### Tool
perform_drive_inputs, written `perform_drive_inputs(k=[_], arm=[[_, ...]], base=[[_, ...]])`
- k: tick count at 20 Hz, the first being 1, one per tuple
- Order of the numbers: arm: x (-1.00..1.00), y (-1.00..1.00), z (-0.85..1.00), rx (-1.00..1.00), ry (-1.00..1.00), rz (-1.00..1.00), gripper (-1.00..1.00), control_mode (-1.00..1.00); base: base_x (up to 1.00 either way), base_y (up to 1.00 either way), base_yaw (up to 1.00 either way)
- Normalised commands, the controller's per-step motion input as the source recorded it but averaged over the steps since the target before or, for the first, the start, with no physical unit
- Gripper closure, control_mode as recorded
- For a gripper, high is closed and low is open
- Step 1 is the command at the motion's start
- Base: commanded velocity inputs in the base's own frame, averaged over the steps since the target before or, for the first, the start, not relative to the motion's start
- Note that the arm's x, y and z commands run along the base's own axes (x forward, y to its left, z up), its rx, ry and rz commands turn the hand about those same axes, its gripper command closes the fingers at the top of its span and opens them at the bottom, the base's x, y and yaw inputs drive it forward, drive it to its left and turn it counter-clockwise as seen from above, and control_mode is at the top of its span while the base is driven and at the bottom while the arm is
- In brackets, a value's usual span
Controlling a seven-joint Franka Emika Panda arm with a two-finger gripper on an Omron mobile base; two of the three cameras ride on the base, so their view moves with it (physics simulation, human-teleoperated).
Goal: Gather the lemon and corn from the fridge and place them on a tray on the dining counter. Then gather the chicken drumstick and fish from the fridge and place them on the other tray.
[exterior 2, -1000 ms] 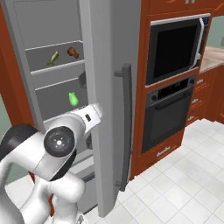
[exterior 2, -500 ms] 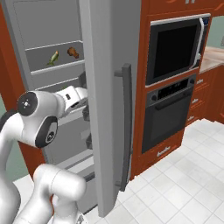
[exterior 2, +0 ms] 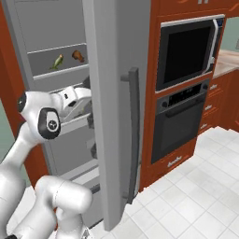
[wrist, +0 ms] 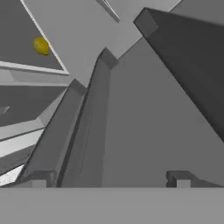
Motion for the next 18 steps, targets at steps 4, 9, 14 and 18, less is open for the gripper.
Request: perform_drive_inputs(k=[4,9,14,18], arm=[[0.88,-0.02,-0.14,-0.15,0.12,-0.24,-1.0,-1.0],[0.49,-0.72,-0.02,-0.02,0.2,-0.22,-1.0,-1.0],[0.42,-0.87,-0.04,0.0,0.22,-0.18,-1.0,-1.0],[0.55,-0.68,0.0,0.0,0.15,-0.11,-1.0,-1.0]], base=[[0.0,0.0,0.0],[0.0,0.0,0.0],[0.0,0.0,0.0],[0.0,0.0,0.0]])
